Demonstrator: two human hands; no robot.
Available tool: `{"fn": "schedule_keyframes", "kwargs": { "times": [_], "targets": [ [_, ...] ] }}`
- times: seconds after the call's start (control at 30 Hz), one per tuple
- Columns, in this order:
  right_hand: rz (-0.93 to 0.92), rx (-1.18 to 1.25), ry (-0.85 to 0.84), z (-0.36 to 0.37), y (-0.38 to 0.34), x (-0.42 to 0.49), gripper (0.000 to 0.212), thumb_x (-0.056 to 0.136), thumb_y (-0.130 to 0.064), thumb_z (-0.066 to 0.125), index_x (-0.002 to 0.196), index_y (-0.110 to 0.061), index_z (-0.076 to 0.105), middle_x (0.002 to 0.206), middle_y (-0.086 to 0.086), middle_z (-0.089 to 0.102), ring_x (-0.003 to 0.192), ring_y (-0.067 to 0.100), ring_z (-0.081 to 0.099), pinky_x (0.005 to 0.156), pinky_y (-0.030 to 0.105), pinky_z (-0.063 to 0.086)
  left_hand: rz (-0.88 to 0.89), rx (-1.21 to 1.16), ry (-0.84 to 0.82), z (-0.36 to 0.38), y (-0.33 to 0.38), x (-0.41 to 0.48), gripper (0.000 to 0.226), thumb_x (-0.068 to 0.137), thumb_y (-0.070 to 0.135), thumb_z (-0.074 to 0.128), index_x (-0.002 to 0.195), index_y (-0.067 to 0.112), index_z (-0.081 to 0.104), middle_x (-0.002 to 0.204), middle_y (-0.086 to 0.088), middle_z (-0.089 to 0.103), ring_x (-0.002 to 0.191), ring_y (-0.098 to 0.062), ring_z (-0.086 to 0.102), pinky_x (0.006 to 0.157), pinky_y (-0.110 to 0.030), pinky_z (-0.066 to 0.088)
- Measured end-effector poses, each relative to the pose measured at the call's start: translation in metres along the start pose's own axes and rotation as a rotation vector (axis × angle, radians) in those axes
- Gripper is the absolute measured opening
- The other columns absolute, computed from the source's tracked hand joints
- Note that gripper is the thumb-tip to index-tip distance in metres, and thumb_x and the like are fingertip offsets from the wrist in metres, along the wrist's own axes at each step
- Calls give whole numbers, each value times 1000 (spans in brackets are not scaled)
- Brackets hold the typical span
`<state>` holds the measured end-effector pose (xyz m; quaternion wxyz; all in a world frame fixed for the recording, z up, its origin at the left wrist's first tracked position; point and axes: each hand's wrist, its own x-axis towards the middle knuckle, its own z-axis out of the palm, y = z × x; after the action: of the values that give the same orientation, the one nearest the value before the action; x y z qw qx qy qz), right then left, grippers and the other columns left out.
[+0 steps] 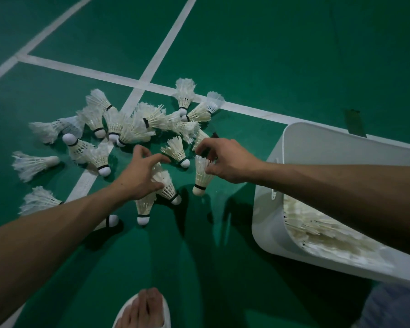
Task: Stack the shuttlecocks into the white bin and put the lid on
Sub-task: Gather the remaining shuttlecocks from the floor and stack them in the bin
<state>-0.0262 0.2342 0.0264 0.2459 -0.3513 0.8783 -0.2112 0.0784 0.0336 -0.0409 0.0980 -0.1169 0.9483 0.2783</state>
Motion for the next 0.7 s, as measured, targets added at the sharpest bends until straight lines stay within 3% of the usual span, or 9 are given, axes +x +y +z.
{"fn": "schedule_keyframes", "kwargs": {
  "times": [0.13,0.2,0.27,0.4,0.5,0.57,0.63,0.7],
  "targets": [
    [4,1,19,-2,-1,-4,41,84,-8,67,122,-23,57,100,-1,54,90,16,54,77,27,44,-112,71,-104,0,0,0,62,77,30,77,133,29,48,112,-13,54,94,-27,55,77,-28,41],
    [10,8,29,-3,-1,-7,39,85,-8,67,121,-23,58,100,-2,52,91,14,51,78,24,40,-107,57,-139,2,3,-4,64,82,27,73,139,29,43,124,-14,57,95,-27,57,74,-26,37],
    [12,15,37,-5,-2,-10,36,86,-9,67,119,-23,61,103,-1,55,92,13,51,81,26,43,-68,16,-149,5,10,-10,60,84,23,71,138,30,45,125,-14,58,81,-19,53,73,-24,35],
    [21,48,70,-14,-7,-18,27,90,-9,63,114,-21,67,101,-4,53,87,10,52,79,23,41,-23,-136,-53,-1,23,-13,31,85,17,70,113,29,67,112,-9,67,77,-11,53,69,-21,38],
    [39,62,105,-24,-10,-25,20,91,-12,63,107,-21,71,98,-4,53,77,7,51,72,20,38,-40,-325,0,-14,41,-17,21,90,14,64,102,29,72,89,-9,71,53,-10,46,49,-18,37],
    [57,81,141,-31,-11,-29,18,90,-13,64,103,-21,73,97,-5,56,78,6,52,68,18,38,-33,-428,23,-26,57,-21,18,89,12,64,101,22,73,90,0,70,64,-1,57,58,-9,42],
    [79,113,192,-38,-12,-34,17,90,-14,64,104,-19,73,97,-6,59,87,8,54,75,18,37,-38,-513,24,-38,73,-27,23,84,10,69,105,22,71,94,10,69,82,1,61,77,-15,48],
    [95,155,254,-48,-12,-42,17,90,-16,65,105,-17,73,96,-6,62,89,6,55,77,16,37,-36,-568,15,-48,87,-33,38,78,5,74,111,22,68,98,11,66,88,-3,62,82,-22,51]
  ]
}}
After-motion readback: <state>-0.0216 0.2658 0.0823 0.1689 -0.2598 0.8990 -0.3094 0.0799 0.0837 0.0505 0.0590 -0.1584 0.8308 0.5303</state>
